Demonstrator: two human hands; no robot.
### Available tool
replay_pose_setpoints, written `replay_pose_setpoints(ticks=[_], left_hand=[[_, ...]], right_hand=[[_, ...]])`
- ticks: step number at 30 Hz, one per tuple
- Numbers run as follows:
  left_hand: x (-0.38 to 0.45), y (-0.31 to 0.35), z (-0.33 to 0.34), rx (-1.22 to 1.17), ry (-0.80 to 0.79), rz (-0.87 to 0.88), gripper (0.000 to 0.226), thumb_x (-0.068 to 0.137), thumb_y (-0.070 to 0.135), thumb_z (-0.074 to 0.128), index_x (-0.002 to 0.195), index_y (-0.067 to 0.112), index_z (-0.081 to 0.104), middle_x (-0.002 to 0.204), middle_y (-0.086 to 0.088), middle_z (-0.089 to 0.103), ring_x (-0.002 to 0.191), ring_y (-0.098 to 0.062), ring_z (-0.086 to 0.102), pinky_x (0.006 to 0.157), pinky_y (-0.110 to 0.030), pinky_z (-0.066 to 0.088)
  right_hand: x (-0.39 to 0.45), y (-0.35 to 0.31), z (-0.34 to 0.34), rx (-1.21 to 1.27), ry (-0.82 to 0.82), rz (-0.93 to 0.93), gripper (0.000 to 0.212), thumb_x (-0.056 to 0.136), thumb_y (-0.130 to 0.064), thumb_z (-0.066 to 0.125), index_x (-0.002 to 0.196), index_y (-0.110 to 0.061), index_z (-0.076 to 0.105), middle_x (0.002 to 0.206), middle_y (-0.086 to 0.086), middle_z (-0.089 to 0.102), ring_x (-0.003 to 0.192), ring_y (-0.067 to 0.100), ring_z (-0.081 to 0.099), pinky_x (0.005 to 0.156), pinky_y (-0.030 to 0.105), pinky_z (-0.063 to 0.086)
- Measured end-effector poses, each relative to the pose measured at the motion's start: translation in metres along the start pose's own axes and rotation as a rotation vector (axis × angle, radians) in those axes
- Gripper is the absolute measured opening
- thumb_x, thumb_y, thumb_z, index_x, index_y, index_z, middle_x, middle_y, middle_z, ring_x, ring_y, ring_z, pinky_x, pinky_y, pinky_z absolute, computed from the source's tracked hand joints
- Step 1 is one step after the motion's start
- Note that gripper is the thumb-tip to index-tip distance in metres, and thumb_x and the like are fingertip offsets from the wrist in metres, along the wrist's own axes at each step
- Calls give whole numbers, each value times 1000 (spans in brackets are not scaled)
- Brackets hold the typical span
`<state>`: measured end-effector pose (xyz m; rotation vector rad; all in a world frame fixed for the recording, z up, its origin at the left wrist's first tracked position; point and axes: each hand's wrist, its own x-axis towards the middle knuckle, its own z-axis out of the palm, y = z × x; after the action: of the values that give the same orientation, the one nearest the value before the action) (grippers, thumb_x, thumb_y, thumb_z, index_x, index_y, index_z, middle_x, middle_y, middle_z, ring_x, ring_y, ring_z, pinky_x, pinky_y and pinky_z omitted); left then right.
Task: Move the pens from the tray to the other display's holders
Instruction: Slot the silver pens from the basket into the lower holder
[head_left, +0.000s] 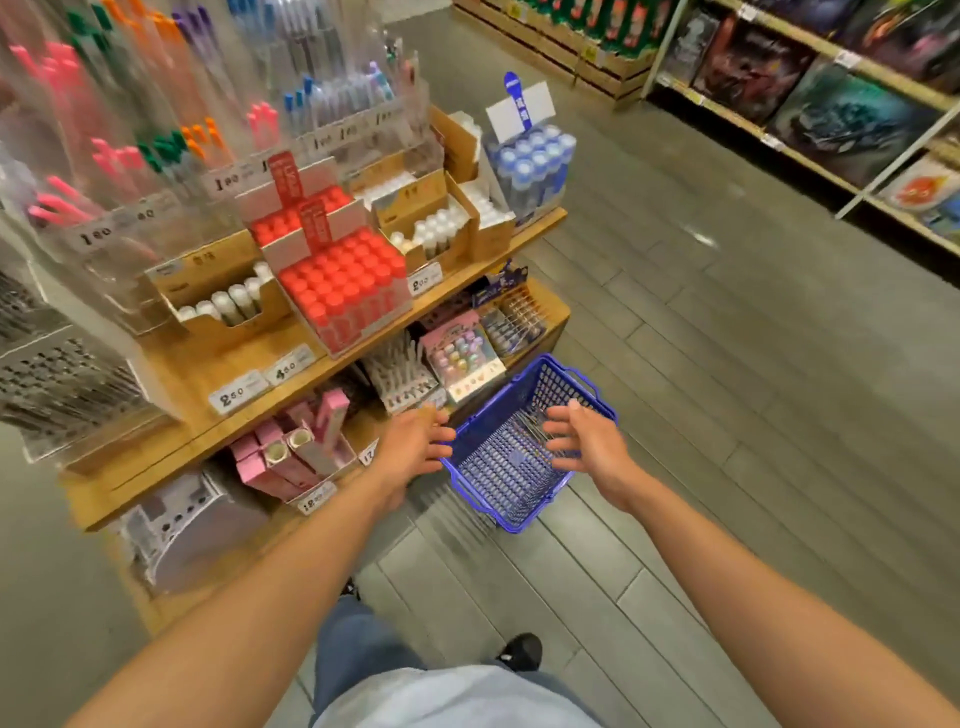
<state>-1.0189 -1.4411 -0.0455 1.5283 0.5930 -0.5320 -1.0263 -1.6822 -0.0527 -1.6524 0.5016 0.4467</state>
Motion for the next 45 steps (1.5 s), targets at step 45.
replay_pose_setpoints(ticks=[45], left_hand=[[592, -331, 266, -115, -60, -341, 33, 107, 38, 34, 93, 18, 57, 92, -3, 65, 77, -17, 60, 71, -30, 48]], right_hand=[[626, 420, -55, -922, -76, 192, 25, 89, -23, 58, 105, -5, 66, 112, 19, 67, 107, 34, 63, 89, 34, 49]])
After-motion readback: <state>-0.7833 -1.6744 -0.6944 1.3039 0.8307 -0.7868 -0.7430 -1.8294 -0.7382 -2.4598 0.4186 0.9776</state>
